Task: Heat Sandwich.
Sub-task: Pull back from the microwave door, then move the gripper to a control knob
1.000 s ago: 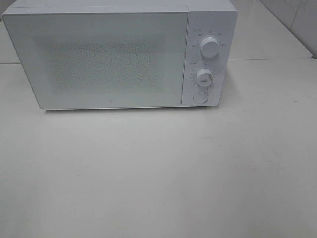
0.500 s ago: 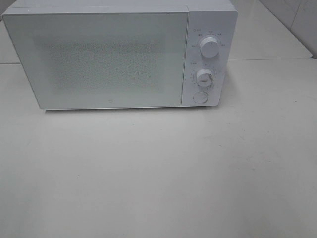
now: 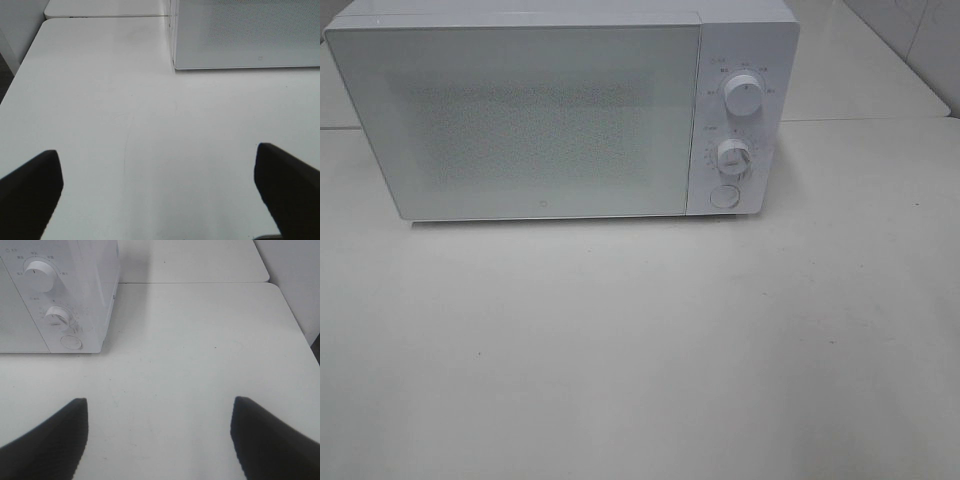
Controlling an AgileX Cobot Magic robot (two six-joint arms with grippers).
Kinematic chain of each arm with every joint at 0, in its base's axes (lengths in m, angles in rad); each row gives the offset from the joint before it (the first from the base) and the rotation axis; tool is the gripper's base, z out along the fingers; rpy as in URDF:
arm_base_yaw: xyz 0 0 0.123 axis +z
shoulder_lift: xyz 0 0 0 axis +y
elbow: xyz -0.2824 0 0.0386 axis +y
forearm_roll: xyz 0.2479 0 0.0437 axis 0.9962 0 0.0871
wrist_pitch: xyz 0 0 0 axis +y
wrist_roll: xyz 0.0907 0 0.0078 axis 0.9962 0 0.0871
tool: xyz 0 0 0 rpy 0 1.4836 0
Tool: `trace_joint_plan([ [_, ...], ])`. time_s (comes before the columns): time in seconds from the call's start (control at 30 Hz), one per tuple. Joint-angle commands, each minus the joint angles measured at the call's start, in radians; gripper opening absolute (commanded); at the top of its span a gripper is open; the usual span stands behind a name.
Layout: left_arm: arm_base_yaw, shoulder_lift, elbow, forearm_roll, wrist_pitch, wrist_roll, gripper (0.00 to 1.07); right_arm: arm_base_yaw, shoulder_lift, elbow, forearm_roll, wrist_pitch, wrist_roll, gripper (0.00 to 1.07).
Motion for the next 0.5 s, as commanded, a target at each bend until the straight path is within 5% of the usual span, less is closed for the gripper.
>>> trace_joint_plan([
  [0.03, -0.001, -0.028, 0.004, -0.01, -0.005, -0.002, 0.98, -0.001, 0.049, 0.002, 0.002, -0.075, 0.006, 0.75],
  [0.5, -0.001, -0.028, 0.004, -0.01, -0.005, -0.002, 0.98, -0.001, 0.285, 0.002, 0.003, -0.342, 0.014, 0.75],
])
